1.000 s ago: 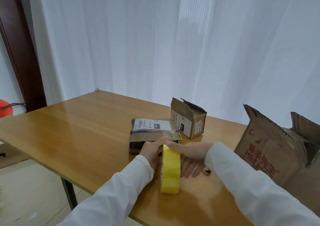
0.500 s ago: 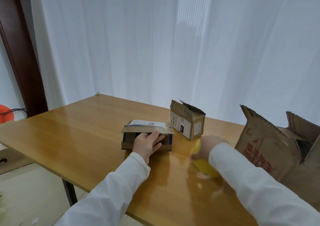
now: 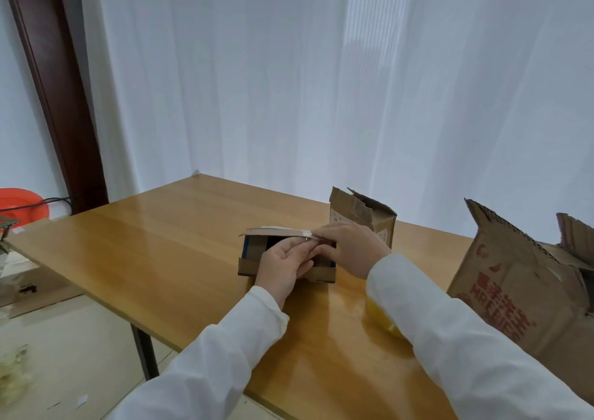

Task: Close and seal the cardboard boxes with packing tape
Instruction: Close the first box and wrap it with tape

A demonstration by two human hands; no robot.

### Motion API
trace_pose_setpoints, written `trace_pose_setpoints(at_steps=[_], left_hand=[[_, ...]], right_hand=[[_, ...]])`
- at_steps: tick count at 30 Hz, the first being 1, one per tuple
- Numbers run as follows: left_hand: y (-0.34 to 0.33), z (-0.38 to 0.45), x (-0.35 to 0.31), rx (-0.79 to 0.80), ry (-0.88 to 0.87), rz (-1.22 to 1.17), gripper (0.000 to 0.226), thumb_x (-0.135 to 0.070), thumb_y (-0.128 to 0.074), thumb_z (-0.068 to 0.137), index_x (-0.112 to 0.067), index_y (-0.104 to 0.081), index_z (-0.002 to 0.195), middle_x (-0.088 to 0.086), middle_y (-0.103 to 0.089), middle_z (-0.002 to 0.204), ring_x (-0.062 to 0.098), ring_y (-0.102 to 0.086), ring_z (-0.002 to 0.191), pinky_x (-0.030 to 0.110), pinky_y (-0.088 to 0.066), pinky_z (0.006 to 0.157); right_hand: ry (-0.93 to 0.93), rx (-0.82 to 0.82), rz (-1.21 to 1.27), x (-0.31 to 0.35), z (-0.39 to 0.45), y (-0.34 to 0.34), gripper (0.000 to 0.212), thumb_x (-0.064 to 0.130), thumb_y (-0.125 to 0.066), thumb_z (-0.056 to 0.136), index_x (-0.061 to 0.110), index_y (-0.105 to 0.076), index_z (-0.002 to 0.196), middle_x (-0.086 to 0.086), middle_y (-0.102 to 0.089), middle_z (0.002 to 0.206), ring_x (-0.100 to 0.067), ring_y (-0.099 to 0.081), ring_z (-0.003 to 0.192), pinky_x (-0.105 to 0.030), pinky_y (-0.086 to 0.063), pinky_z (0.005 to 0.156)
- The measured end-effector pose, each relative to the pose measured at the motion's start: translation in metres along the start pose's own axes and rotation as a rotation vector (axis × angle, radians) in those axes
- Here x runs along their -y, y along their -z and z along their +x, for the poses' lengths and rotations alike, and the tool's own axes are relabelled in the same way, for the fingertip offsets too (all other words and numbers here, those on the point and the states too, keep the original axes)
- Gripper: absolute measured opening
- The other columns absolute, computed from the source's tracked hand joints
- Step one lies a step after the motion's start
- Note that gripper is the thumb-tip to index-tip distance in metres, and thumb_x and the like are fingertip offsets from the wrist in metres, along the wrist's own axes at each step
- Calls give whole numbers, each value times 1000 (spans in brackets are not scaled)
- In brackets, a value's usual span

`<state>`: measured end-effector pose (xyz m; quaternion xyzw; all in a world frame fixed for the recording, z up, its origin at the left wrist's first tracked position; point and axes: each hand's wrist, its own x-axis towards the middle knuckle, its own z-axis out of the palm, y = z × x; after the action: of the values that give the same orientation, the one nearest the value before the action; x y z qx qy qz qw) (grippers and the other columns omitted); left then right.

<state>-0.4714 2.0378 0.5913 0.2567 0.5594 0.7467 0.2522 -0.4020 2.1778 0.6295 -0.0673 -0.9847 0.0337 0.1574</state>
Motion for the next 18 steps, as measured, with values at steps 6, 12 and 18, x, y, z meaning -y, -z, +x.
trace_pose_setpoints(at_steps=[6, 12, 18], left_hand=[[15, 3, -32, -218, -551, 780, 14, -27, -59, 92, -20, -67, 101, -11, -66, 90, 7, -59, 88, 10, -47, 76], [21, 20, -54, -68, -725, 1366, 27, -44, -49, 94, -32, -67, 110, -11, -69, 104, 8, -59, 94, 11, -32, 66], [16, 27, -57, 49, -690, 1444, 23, -43, -49, 94, -32, -66, 105, -10, -69, 101, 8, -59, 90, 13, -27, 60]], right_hand=[[-25, -168, 25, -4, 4, -4, 29, 29, -40, 101, 31, -66, 115, 9, -69, 102, -12, -62, 93, -26, -50, 83], [-29, -181, 214, 0, 9, 1, 23, 36, -47, 96, 35, -68, 106, 12, -70, 93, -12, -63, 88, -35, -51, 81], [-97, -108, 486, -6, 4, -4, 14, 31, -60, 90, 31, -73, 96, 14, -70, 85, -6, -65, 85, -36, -56, 82]])
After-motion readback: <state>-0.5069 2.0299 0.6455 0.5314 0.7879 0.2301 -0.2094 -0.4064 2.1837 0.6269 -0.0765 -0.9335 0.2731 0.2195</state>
